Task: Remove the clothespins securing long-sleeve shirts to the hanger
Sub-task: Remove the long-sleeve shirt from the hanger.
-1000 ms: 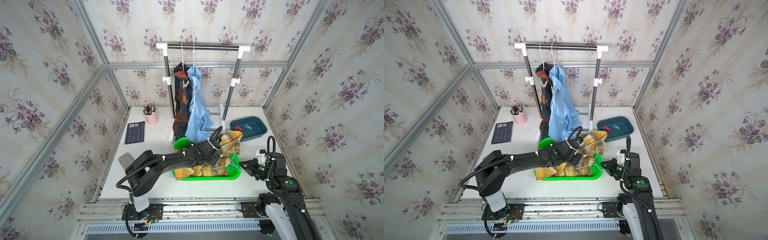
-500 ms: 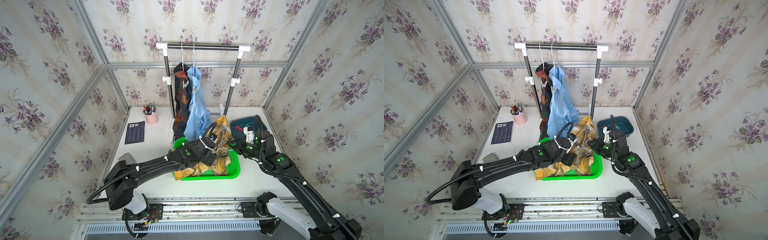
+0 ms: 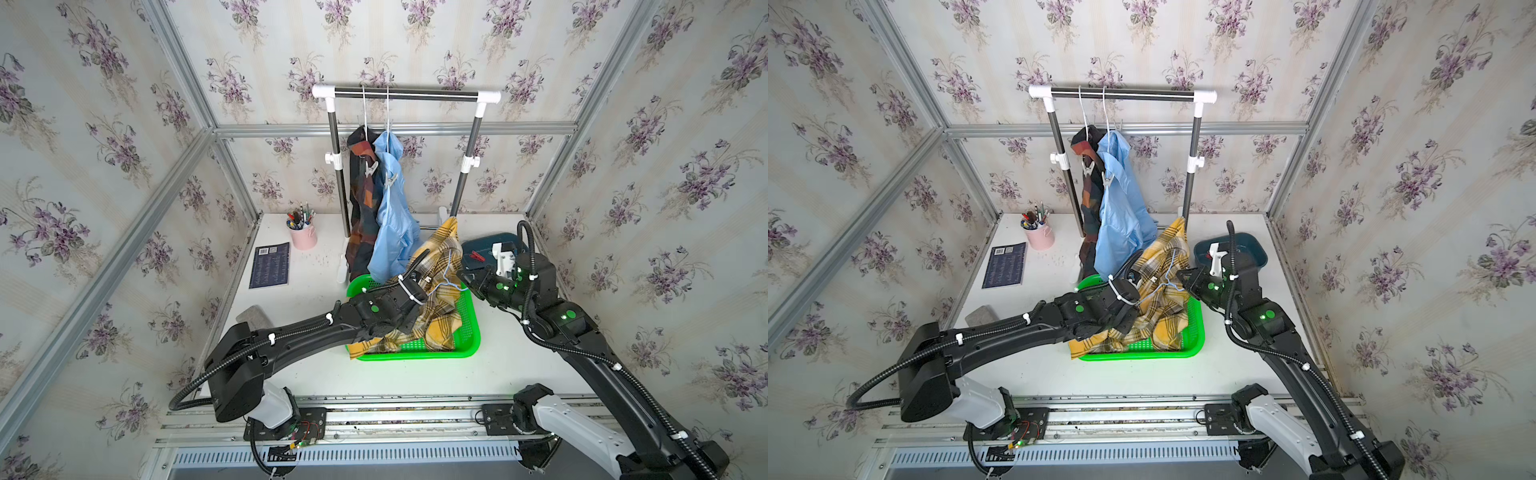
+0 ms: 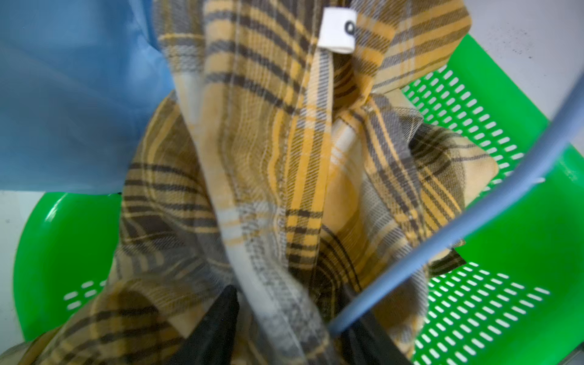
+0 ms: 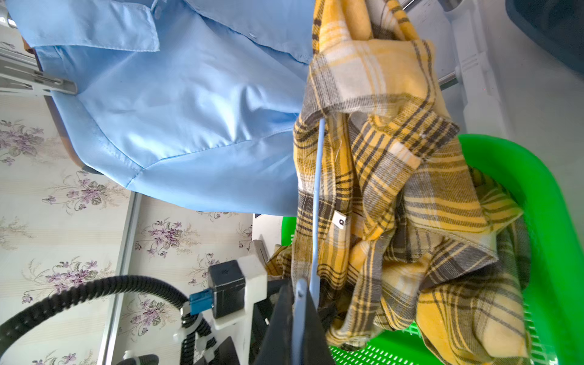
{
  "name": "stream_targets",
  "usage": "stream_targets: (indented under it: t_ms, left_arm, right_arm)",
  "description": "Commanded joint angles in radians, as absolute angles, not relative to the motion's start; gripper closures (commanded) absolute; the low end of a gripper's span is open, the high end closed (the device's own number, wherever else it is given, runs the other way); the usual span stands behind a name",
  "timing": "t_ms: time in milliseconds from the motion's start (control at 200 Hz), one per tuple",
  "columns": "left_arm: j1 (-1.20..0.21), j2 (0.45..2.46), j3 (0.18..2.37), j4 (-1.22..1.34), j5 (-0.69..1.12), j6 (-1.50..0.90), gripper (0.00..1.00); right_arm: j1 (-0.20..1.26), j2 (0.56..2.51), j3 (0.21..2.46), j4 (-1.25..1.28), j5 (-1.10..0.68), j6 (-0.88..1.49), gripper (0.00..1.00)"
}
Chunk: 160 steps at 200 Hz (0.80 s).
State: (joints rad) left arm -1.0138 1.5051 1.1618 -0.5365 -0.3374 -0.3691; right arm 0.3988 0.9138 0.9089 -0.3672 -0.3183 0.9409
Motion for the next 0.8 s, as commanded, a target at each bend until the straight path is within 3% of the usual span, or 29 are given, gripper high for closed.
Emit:
stream_targets:
  t_ms: [0,85,225,505,794]
  left_arm:
    - [-1.019,1.462,1.142,-0.594,-0.383,-0.419,0.67]
    - [-1.024,1.431,1.121,-0.615,-0.384,-0.427,0.78]
    - [-1.029,1.382,1.075,-0.630,-0.377,-0.453,0.86]
    - [-1.029,1.331,0.996,-0.631,-0.395,-0.466,0.87]
    - [-1.064,1.390,0.934,-0.524,-0.377,-0.517,0.87]
  right_arm:
    - [0.400,0.927,0.917,-0.319,-0.274,0.918,1.00]
    - [0.399,0.944,0.925,-0.314,-0.259,0.904,1.00]
    - [0.390,0.975,0.963,-0.310,-0.251,0.888,1.00]
    - [0.226,0.977,0.985,-0.310,-0.373,0.876,1.00]
    - [0.163,0.990,0.971,-0.206,-0.499,0.977,1.00]
